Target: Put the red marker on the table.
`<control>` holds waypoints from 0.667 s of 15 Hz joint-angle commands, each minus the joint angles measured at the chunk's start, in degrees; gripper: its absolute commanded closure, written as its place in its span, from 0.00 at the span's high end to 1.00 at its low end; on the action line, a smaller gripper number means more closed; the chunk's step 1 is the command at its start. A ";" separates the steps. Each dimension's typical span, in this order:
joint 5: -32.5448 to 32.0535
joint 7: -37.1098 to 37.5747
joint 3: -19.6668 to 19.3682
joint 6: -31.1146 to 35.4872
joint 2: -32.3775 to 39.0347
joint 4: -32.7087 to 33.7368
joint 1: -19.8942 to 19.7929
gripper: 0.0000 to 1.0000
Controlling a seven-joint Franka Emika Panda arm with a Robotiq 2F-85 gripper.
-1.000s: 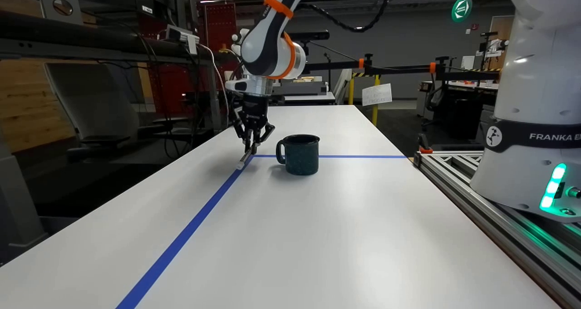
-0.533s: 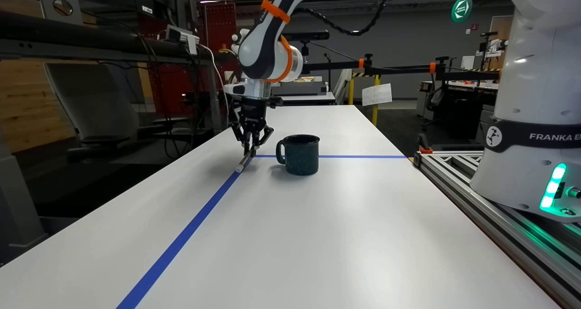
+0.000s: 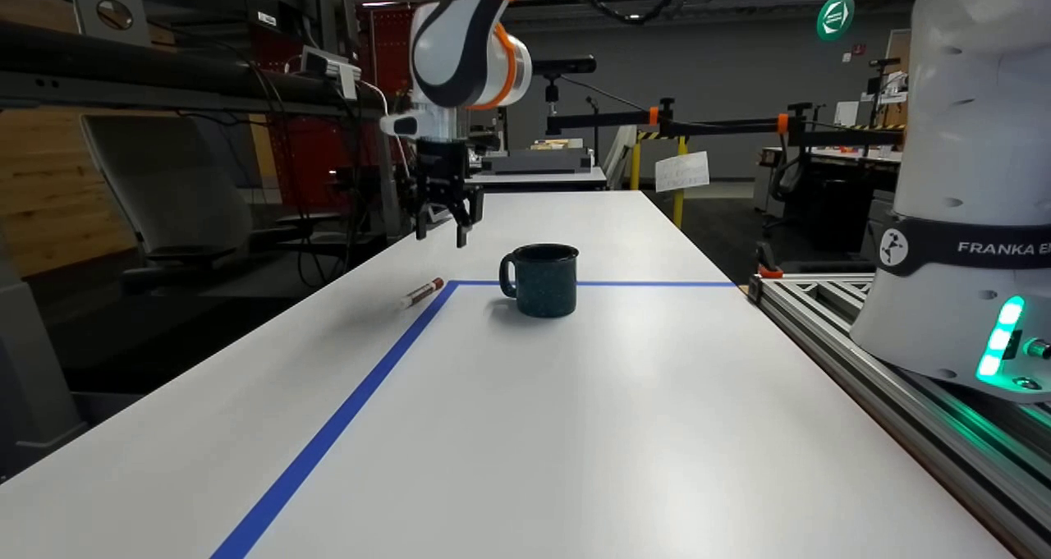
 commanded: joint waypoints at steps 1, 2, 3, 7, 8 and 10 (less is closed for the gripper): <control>-6.80 15.53 -13.76 -7.71 -8.70 -2.39 15.47 1.00; -8.54 19.83 -17.34 -10.59 -9.92 -1.92 19.80 1.00; -10.53 24.13 -20.50 -13.77 -11.01 -1.31 23.84 1.00; -14.50 41.13 -30.75 -22.58 -14.47 -0.20 38.64 1.00; -15.29 45.45 -32.83 -23.95 -15.19 -0.20 41.94 1.00; -16.77 54.12 -36.29 -25.88 -16.58 -0.41 47.91 1.00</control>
